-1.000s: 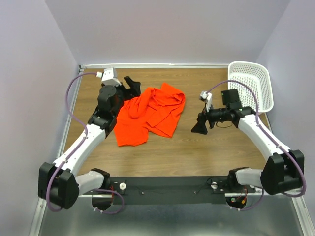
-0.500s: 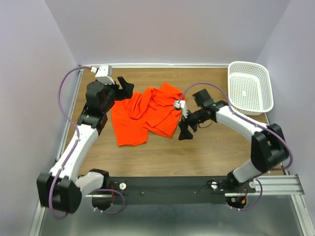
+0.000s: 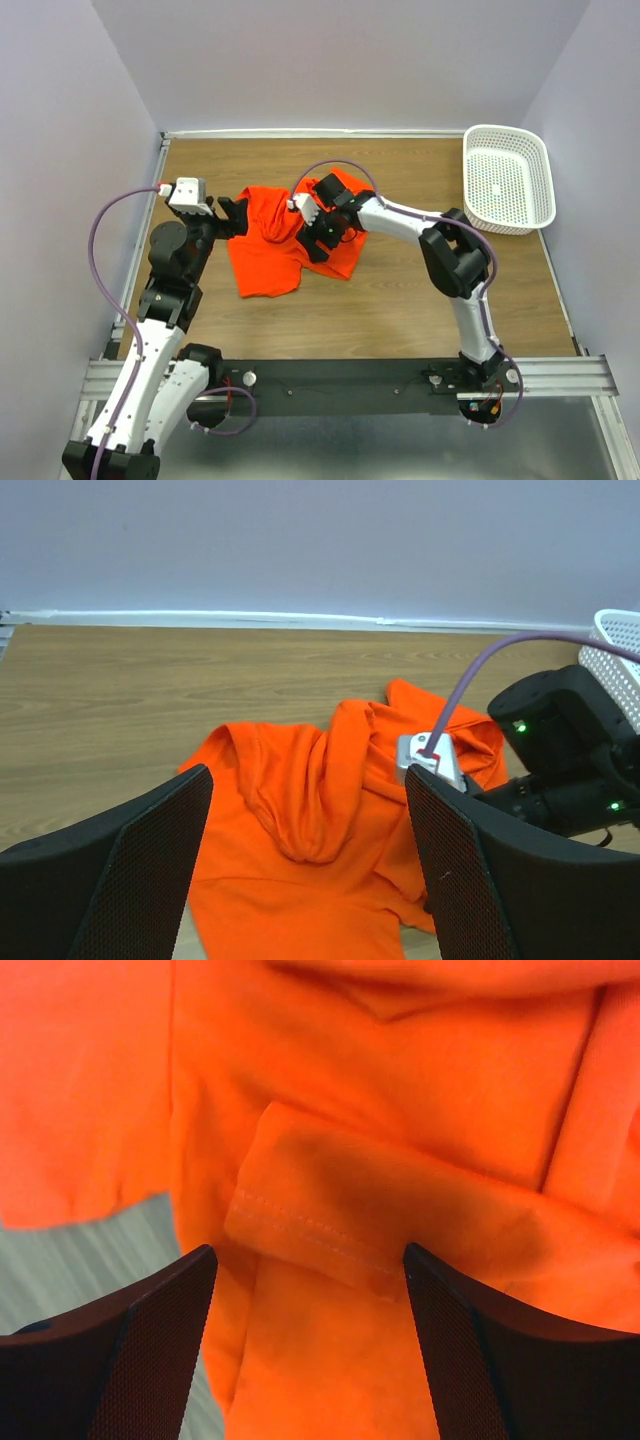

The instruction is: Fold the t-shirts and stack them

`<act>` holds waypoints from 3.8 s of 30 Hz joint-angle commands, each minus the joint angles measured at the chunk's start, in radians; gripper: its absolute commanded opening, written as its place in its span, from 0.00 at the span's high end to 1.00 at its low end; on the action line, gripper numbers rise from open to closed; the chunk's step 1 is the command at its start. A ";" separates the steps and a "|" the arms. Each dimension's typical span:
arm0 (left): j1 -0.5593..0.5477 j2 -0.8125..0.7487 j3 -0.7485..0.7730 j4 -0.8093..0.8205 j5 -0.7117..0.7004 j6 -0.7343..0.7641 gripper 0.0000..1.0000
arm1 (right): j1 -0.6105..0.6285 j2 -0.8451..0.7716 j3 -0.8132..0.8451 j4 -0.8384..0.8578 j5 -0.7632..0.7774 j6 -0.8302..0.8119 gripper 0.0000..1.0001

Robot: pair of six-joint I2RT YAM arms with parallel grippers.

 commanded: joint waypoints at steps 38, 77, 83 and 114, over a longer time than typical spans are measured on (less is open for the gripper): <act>0.000 0.176 -0.011 0.064 0.410 -0.079 0.18 | 0.063 -1.044 -0.832 -0.210 0.432 -0.252 0.66; -1.113 1.097 0.395 -0.160 -0.483 -0.551 0.32 | -0.216 -1.206 -0.796 -0.112 0.488 -0.118 0.99; -1.143 1.109 0.383 -0.201 -0.535 -0.564 0.35 | -0.253 -1.194 -0.805 -0.093 0.472 -0.104 0.99; -0.098 0.761 0.468 0.018 -0.139 -0.166 0.64 | -0.366 -1.287 -0.880 -0.098 0.800 -0.189 0.99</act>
